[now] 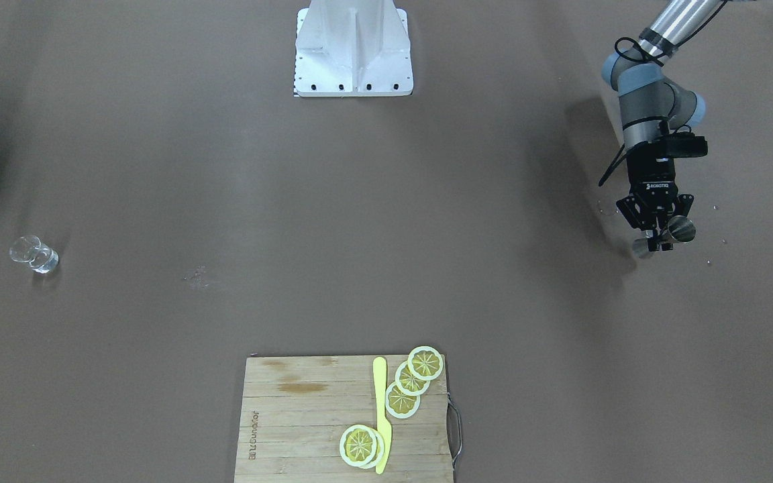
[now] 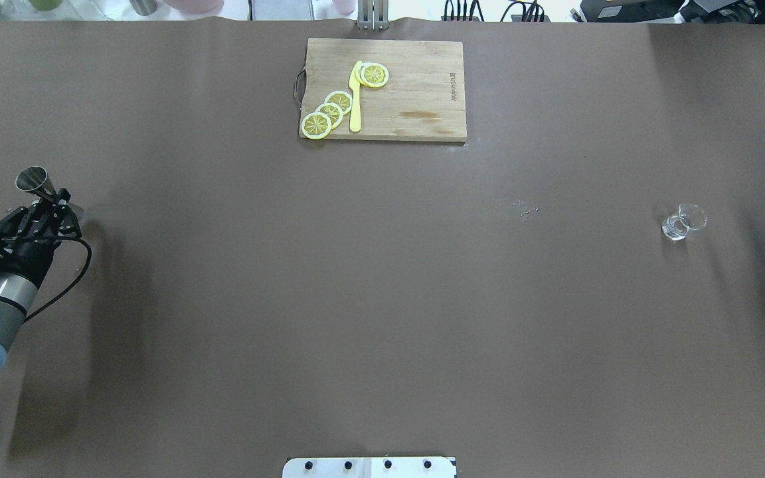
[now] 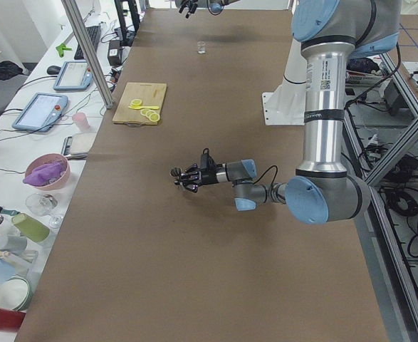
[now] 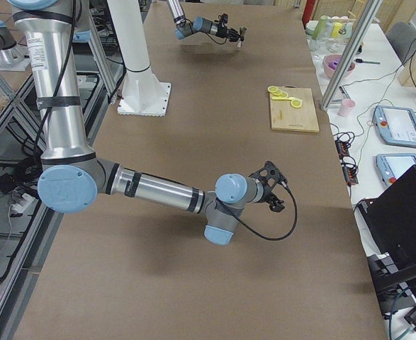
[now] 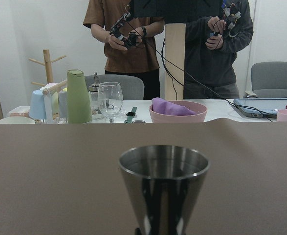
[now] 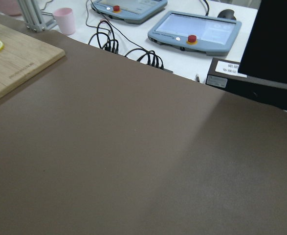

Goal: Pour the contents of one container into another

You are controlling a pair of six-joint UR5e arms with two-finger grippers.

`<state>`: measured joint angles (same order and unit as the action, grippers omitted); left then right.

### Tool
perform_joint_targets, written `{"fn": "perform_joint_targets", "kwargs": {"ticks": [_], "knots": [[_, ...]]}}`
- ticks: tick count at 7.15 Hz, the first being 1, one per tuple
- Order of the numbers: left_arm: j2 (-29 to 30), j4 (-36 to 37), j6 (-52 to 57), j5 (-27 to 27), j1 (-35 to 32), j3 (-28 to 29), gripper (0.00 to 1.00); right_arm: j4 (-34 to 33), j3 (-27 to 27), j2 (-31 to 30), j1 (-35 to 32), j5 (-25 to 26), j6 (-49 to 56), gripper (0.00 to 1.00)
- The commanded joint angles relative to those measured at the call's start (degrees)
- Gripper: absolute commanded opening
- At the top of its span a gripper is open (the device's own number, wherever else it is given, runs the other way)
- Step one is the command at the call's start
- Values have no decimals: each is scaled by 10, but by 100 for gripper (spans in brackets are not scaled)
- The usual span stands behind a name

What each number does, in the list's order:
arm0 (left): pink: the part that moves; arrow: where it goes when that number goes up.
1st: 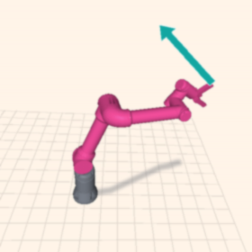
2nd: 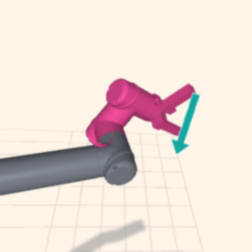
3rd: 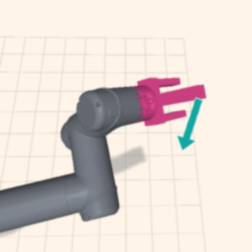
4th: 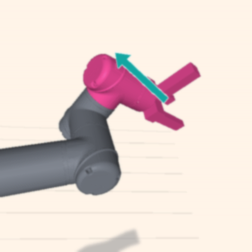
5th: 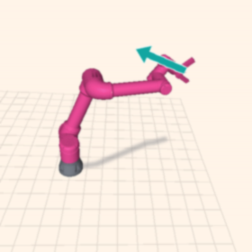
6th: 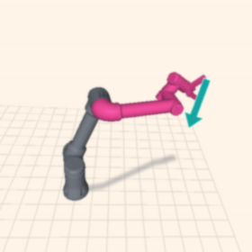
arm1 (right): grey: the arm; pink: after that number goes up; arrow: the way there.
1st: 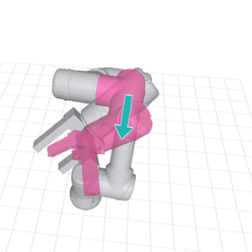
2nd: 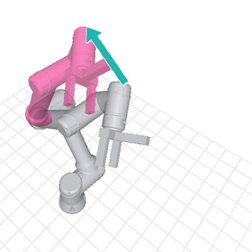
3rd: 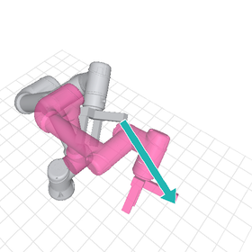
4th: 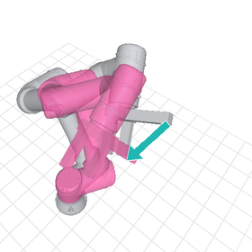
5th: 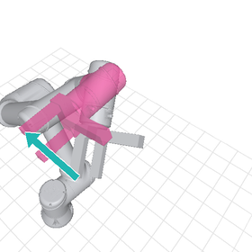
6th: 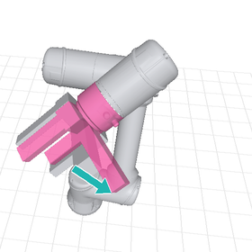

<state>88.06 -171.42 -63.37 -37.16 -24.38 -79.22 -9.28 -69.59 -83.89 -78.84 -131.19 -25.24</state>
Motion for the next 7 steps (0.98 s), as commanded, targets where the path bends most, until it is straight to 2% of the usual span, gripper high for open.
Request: {"fn": "perform_joint_targets", "kwargs": {"ticks": [1,4,7], "knots": [[6,0,0,0,0,4,0,-200,-95,-15,3,1,0,100],[6,0,-1,1,0,5,15,-384,-148,-19,26,3,0,100],[8,0,-1,2,0,6,31,-510,-178,-21,55,7,1,100]]}}
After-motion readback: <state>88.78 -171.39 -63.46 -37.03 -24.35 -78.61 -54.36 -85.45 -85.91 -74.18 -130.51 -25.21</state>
